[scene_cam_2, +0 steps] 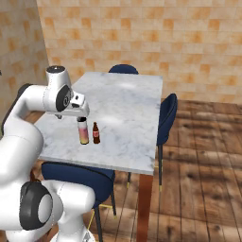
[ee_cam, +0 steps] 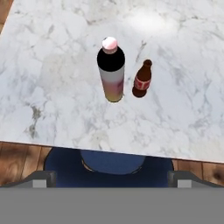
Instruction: Place the large bottle from the dining counter next to the other large bottle outside the sink, and place the small bottle from the dining counter next to the other small bottle inside the sink.
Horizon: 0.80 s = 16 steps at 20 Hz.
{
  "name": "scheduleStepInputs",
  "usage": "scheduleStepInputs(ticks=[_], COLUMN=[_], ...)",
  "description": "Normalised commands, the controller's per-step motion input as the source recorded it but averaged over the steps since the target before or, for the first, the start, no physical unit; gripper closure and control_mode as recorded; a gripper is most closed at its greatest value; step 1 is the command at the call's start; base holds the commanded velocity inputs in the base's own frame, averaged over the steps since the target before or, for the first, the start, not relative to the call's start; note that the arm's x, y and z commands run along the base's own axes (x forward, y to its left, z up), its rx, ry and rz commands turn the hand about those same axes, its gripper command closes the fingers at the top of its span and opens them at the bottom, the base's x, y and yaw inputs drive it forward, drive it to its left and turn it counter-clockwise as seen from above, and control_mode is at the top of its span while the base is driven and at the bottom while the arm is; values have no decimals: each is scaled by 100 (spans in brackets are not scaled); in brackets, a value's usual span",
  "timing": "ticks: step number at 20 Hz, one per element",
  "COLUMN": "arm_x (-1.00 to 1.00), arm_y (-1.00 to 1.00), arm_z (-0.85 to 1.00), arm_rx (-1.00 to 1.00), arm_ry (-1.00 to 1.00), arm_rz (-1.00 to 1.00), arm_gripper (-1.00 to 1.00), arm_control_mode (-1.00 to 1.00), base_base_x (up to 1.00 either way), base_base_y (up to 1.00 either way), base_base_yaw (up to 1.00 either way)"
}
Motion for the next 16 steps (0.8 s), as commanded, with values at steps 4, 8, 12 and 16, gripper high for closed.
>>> scheduleStepInputs(ticks=[4, 8, 12, 16], arm_x=[18, 16, 10, 8], arm_y=[4, 0, 0, 0], arm_z=[-6, -9, -3, -11], arm_rx=[0, 0, -1, -1], arm_ry=[-1, -2, -5, -6], arm_rz=[0, 0, 0, 1], arm_gripper=[-100, -100, -100, -100], arm_control_mode=[-100, -100, -100, -100], base_base_x=[0, 0, 0, 0], base_base_y=[0, 0, 0, 0], base_base_yaw=[0, 0, 0, 0])
